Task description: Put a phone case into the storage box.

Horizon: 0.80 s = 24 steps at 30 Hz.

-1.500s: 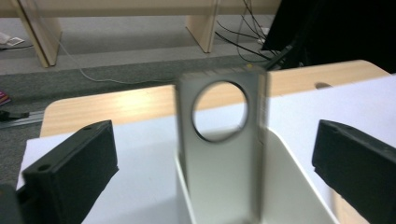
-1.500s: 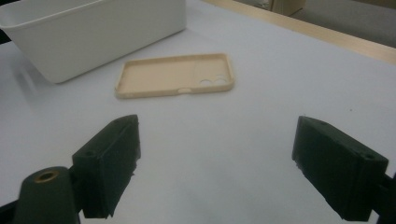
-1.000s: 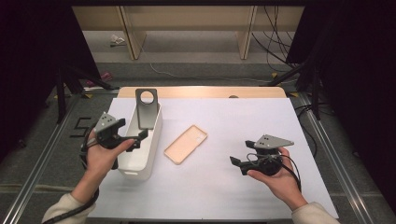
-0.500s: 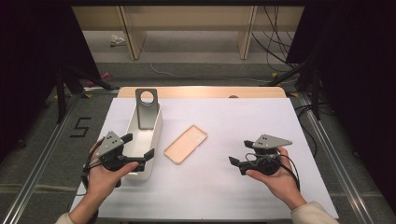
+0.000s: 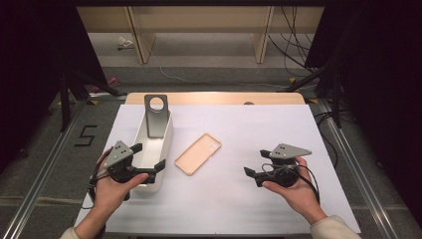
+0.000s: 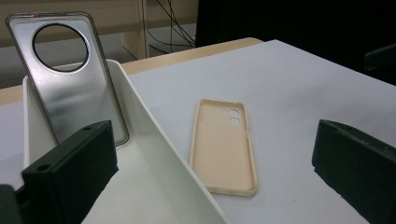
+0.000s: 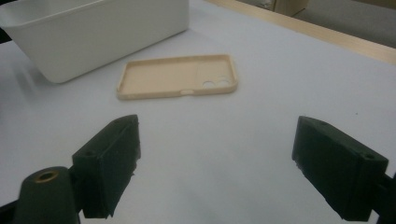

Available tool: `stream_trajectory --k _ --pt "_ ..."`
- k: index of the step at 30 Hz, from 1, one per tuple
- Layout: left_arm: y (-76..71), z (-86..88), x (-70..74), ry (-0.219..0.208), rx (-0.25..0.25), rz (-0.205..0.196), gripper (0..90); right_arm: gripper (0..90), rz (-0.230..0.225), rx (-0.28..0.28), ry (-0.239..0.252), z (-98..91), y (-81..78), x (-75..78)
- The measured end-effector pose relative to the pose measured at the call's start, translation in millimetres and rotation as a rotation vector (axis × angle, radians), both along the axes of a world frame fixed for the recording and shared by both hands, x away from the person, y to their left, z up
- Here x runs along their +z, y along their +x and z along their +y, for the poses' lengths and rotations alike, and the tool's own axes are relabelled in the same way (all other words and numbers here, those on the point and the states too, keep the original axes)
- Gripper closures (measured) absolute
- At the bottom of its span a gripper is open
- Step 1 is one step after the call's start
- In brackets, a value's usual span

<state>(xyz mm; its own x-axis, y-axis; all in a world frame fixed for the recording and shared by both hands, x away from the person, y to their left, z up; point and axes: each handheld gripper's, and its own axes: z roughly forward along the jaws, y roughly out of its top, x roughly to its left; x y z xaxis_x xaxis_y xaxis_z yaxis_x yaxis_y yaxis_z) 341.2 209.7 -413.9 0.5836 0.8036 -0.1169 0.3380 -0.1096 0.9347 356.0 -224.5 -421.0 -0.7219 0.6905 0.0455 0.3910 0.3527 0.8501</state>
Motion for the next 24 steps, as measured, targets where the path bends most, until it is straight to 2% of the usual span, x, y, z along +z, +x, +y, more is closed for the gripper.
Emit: stream_trajectory --k 9,17,21,24 --pt "2.2 1.9 -2.2 -0.019 0.005 0.012 0.0 17.0 0.004 0.012 -0.004 8.0 3.0 -0.8" --pt "2.4 1.0 -3.1 -0.026 0.001 0.026 0.0 26.3 0.01 0.062 -0.015 27.1 3.2 -3.0" --pt "2.8 1.7 -3.6 -0.02 0.006 0.029 0.0 38.3 0.001 0.098 -0.022 34.7 0.7 -4.3" --pt "2.9 2.0 -3.6 -0.027 0.008 0.032 0.1 55.1 0.01 0.121 -0.041 39.8 -0.6 -4.9"
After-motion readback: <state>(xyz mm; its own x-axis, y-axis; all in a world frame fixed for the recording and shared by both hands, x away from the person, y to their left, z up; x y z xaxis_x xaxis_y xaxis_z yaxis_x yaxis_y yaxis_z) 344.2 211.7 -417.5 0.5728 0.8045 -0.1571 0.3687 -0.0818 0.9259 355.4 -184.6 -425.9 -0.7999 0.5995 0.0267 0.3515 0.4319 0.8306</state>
